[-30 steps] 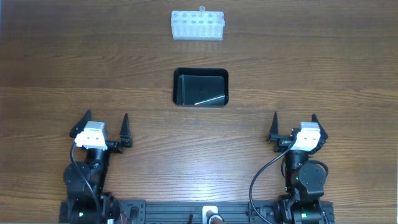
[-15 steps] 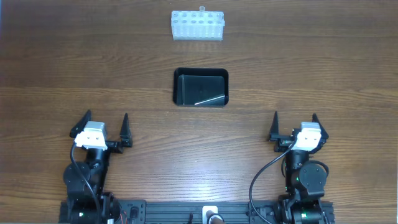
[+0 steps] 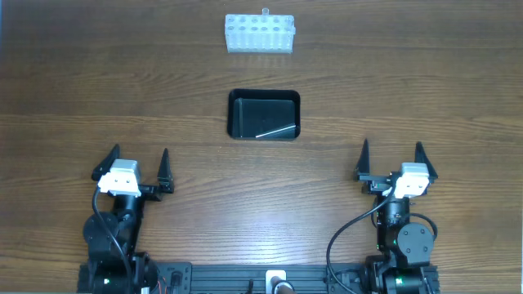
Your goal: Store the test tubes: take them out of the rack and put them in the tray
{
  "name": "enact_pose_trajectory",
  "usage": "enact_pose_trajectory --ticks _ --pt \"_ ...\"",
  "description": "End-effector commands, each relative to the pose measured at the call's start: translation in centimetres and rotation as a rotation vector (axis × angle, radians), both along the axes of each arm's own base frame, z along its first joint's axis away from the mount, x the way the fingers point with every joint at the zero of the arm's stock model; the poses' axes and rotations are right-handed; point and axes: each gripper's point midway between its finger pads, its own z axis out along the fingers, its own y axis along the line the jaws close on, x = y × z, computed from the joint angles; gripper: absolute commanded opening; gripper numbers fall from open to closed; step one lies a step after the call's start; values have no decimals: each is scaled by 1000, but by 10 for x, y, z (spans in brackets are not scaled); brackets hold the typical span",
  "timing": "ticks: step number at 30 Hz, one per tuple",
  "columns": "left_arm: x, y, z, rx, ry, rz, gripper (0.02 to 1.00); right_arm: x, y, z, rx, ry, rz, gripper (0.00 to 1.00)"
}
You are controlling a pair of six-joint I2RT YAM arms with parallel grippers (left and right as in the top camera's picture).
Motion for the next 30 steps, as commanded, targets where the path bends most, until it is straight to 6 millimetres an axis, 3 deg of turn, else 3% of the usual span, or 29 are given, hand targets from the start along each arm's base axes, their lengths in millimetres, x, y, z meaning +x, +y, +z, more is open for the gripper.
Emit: enact_pose_trajectory --ticks 1,5,9,16,23,30 --pt "0 -2 -1 13 -2 -12 1000 18 4 11 19 31 14 993" --pt "0 -2 -1 13 -2 -12 1000 50 18 27 30 77 65 993" --pt "0 -2 -1 13 -2 -12 996 101 57 35 15 132 169 993" --pt "0 -2 -1 13 -2 -12 998 192 155 13 47 336 334 993" --pt "0 -2 -1 13 -2 -12 1000 242 229 -14 65 478 409 993" --pt "0 -2 -1 13 -2 -13 998 283 273 -37 143 603 393 993"
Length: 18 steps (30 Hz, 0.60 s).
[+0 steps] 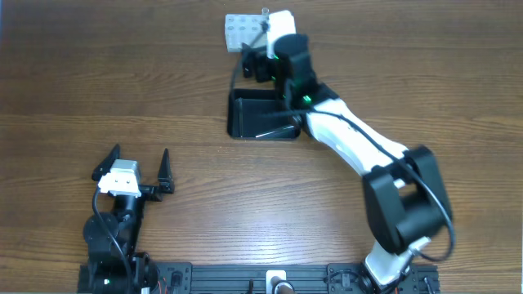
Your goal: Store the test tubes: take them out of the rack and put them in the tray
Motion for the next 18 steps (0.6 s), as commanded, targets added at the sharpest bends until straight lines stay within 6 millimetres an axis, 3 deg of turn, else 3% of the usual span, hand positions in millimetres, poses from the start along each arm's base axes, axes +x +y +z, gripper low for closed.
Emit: enact_pose_trajectory --ticks 1,6,10,18 --pt "0 -1 -2 13 1 -7 1000 32 26 0 74 40 -55 991" --pt "0 -1 -2 13 1 -7 1000 66 35 -19 47 64 -126 987" --pt "0 -1 -2 13 1 -7 1000 84 31 -31 2 69 -194 987" --pt "0 -1 -2 13 0 -7 1000 100 16 -45 -32 58 -268 987"
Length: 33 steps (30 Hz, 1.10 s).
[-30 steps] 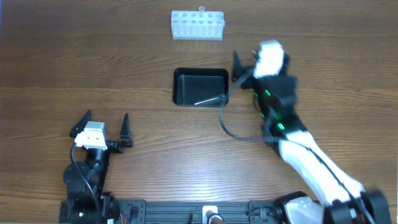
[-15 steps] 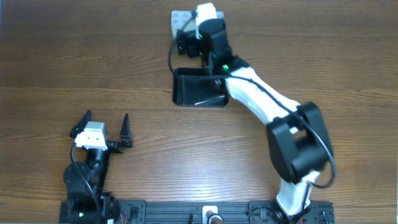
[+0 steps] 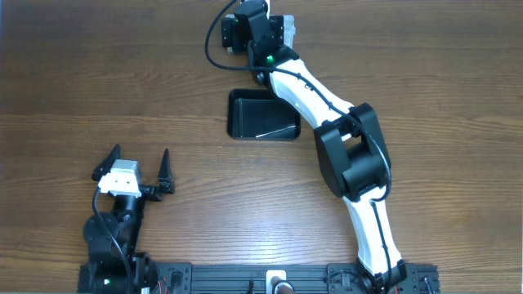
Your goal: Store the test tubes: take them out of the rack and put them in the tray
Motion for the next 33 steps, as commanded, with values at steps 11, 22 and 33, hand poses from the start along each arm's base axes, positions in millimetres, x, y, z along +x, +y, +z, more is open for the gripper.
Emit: enact_pose_trajectory --ticks 11,22,33 --pt "0 0 -2 13 1 -5 1000 26 -22 -1 -62 -94 -76 969" --pt "0 0 -2 13 1 -5 1000 33 -29 -9 -71 -107 -91 812" --pt "0 0 -2 13 0 -5 1000 35 -34 -7 -96 -122 -103 467"
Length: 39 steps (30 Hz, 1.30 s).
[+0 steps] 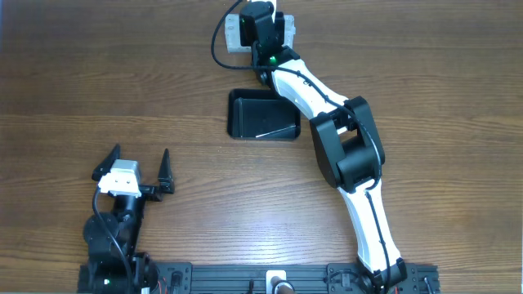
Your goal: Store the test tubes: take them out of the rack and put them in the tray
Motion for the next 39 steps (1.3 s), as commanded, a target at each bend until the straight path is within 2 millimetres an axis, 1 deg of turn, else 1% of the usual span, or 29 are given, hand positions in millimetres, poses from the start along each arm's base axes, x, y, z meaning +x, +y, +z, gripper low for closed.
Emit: enact_pose_trajectory --ticks 1,6,13,20,31,33,36,39 --pt "0 0 -2 13 0 -5 1000 5 -8 4 -22 -20 -29 461" --pt "0 0 -2 13 1 -5 998 5 -8 4 -23 -21 -32 338" --pt "0 0 -2 13 1 -5 1000 6 -11 5 -30 -24 -49 270" --pt "0 0 -2 13 1 -5 1000 6 -13 5 -33 -26 -56 172" --pt "0 0 -2 13 0 -5 998 7 -16 7 -36 -33 -71 95" --pt "0 0 -2 13 1 -5 1000 7 -16 10 -33 -39 -71 84" --pt "0 0 -2 13 1 -5 1000 7 -16 21 -26 -52 -71 69" --pt "0 0 -2 13 0 -5 1000 6 -17 42 -14 -79 -71 47"
